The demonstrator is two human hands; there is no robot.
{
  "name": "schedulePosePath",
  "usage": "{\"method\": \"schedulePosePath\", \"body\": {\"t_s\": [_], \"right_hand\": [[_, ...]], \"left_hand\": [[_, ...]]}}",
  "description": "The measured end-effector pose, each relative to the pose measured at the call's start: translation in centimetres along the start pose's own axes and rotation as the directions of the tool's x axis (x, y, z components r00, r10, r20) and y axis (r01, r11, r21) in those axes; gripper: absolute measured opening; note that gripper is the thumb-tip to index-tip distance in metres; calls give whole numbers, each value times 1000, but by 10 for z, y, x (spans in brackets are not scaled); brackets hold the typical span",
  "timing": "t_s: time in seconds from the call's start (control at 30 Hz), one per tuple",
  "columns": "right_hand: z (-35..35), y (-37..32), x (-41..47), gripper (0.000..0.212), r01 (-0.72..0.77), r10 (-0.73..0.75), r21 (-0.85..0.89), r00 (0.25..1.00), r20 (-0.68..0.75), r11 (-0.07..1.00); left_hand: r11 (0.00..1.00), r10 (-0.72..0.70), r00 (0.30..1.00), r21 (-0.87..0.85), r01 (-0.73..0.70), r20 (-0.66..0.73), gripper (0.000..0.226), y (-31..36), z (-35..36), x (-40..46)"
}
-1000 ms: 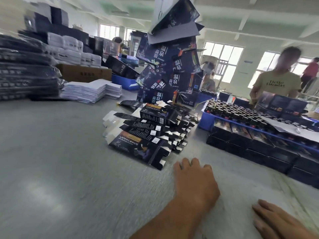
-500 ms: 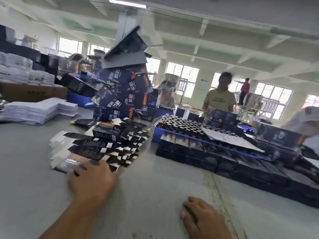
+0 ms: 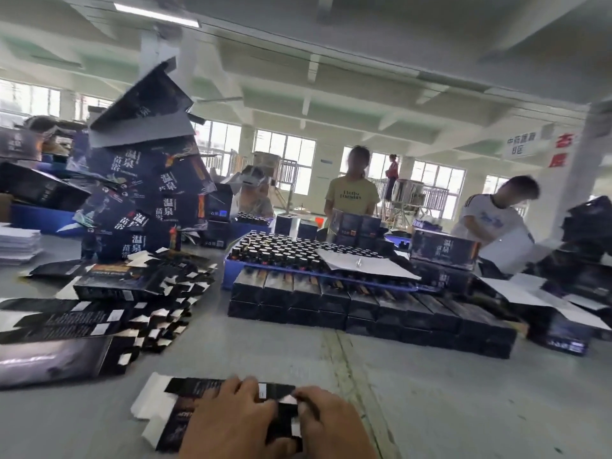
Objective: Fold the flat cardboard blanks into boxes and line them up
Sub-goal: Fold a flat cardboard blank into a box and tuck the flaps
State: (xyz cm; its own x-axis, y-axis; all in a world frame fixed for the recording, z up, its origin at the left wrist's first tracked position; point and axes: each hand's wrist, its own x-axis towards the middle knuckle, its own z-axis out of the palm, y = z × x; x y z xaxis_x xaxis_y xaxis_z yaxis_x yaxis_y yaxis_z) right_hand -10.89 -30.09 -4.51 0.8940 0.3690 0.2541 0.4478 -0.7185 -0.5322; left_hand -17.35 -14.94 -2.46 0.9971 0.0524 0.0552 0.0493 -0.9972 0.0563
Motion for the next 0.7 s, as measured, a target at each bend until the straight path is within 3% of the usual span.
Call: {"method": "schedulePosePath", "body": {"t_s": [0.23,0.43,0.7], "right_hand": [[-5,1,1,31,-52,43,181,998,53,982],[-3,9,1,33,-69,46,279,995,91,958],[-20,17,1,33,-84,51,370,994,98,925]], "left_hand": [[990,-61,994,-118,71,86,118,-35,8,3],[996,-27,996,-83,34,85,118,-45,7,4],[994,-29,997,-103,36,69,134,-50,6,11]]}}
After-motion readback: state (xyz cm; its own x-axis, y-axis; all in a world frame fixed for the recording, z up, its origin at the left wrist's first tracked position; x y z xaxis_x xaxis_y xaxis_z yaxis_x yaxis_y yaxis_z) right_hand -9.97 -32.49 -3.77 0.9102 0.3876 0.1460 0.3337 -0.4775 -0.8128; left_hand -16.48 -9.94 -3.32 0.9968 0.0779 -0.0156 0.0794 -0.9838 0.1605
